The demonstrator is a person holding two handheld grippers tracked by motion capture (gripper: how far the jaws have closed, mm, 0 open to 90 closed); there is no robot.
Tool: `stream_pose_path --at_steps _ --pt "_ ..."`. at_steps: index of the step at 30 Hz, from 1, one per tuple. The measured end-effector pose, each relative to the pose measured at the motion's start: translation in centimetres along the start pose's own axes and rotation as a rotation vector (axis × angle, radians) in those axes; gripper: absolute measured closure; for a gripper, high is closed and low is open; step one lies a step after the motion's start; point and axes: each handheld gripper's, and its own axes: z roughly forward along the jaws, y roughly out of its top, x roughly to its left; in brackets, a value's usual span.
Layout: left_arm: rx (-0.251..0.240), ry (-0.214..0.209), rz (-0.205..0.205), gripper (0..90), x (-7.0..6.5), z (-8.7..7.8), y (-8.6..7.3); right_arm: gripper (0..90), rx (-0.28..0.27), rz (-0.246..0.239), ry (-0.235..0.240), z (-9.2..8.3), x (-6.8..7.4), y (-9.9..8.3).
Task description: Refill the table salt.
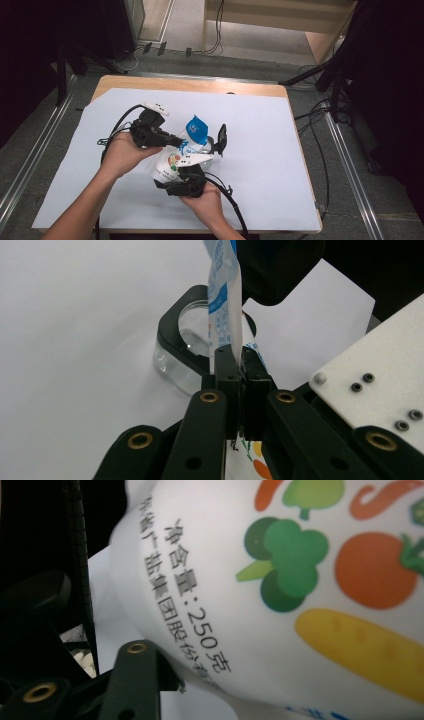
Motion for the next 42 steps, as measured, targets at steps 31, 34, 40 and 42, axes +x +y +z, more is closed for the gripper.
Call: stream_pose_path --at_steps 31,34,40,42 --pt "-0.008 0.042 -0.024 90.0 -0.2 0.4 0.9 61.5 -0.036 0.059 0.035 -0.1 -0.4 0.9" --pt "-0.001 0.034 -0.02 89.7 -0.1 0.3 0.7 63.0 -0.037 0.053 0.033 -0.1 -0.3 0.8" --pt "-0.002 0.006 -0.03 87.7 0.0 0.0 0.4 63.6 -0.043 0.054 0.053 -0.1 -0.1 0.6" --pt "-0.002 0.0 -0.032 87.0 0.1 0.0 0.4 63.7 -0.051 0.057 0.068 -0.2 -0.2 0.6"
